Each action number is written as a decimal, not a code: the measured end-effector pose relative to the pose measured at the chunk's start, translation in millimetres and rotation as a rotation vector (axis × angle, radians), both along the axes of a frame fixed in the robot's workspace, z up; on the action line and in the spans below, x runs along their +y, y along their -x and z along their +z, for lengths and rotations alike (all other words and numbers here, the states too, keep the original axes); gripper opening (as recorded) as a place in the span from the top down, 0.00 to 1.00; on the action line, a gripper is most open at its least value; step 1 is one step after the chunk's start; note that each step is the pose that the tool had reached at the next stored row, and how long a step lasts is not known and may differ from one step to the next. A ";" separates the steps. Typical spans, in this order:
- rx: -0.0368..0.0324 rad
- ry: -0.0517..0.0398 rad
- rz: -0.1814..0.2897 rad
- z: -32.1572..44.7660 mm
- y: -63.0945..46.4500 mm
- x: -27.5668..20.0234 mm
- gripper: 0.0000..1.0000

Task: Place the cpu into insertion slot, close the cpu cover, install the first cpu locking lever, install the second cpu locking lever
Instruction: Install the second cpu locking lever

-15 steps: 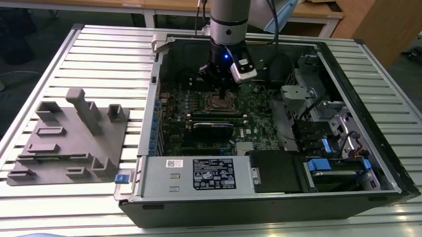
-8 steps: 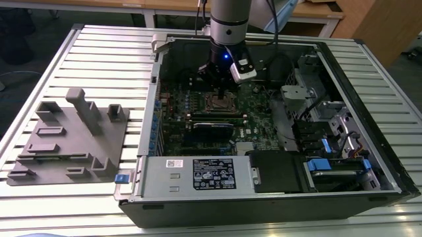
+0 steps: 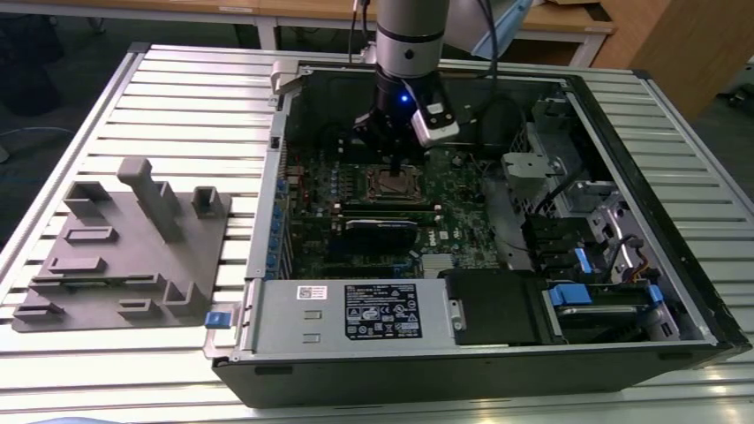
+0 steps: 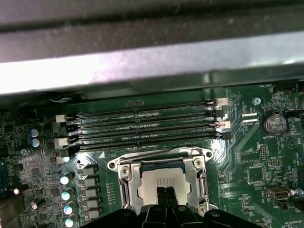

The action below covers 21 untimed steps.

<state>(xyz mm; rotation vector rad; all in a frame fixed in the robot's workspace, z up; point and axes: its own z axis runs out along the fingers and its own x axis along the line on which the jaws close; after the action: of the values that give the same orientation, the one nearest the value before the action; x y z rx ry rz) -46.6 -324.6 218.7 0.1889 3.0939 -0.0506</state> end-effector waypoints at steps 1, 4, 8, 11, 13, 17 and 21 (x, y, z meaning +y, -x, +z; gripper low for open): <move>0.0000 0.0000 0.000 1.0 0.0 0.0 0.89; 0.0001 0.0000 0.000 4.0 0.0 0.0 0.89; 0.0000 -0.0001 0.000 6.9 0.0 0.0 0.89; 0.0000 0.0000 0.000 7.5 0.0 -0.1 0.89; 0.0000 -0.0001 0.000 7.7 0.0 -0.1 0.89; 0.0000 0.0000 0.000 8.5 0.0 -0.1 0.89; 0.0002 0.0002 0.000 9.0 0.0 -0.1 0.89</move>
<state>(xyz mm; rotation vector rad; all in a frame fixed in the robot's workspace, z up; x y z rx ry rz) -46.6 -324.7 227.8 0.1889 3.0941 -0.0509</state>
